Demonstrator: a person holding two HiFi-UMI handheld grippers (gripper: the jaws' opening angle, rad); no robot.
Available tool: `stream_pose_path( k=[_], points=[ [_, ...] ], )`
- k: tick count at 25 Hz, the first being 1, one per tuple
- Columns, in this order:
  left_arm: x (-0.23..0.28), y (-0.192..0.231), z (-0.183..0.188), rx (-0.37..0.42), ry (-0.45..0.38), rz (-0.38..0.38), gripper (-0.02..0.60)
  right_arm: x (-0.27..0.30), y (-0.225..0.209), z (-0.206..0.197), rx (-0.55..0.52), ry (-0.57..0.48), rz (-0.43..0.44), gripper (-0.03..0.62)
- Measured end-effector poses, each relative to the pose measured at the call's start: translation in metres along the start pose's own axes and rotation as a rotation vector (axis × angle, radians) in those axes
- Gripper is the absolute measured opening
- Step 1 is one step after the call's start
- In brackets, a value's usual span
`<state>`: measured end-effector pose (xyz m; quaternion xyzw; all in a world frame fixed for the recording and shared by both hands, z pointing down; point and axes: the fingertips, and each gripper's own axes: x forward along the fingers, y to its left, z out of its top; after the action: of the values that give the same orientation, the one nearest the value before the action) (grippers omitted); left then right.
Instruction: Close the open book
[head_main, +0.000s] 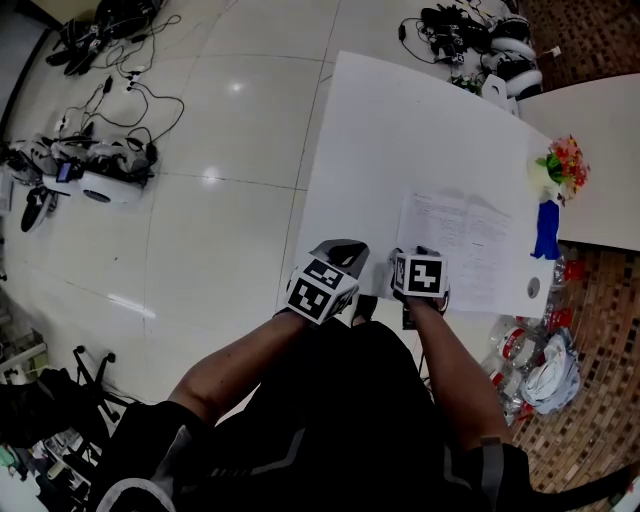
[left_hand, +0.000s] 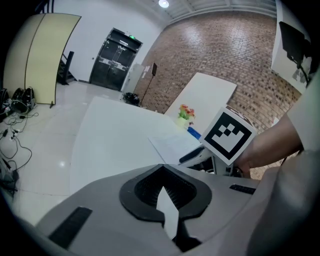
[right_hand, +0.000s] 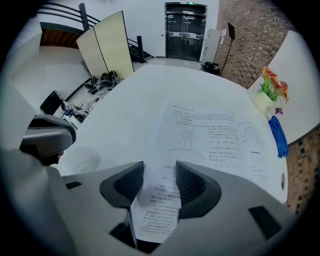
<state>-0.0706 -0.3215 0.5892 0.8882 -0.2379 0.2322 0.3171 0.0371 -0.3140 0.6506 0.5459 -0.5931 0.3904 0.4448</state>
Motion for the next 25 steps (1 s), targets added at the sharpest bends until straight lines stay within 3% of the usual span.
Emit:
stream_pose_path(
  k=[5,9,25],
  points=[
    [0.002,-0.002,-0.001,-0.007,-0.005,-0.006,-0.005,-0.004,0.0,-0.002,0.037,0.009,0.048,0.104],
    [0.005,-0.004,0.006,0.0,-0.015,-0.012,-0.005,-0.014,-0.004,0.0,0.033,-0.021,0.071,0.062],
    [0.019,-0.033,0.033,0.006,-0.053,-0.046,-0.005,-0.099,-0.042,0.016,0.252,-0.249,0.221,0.041]
  ],
)
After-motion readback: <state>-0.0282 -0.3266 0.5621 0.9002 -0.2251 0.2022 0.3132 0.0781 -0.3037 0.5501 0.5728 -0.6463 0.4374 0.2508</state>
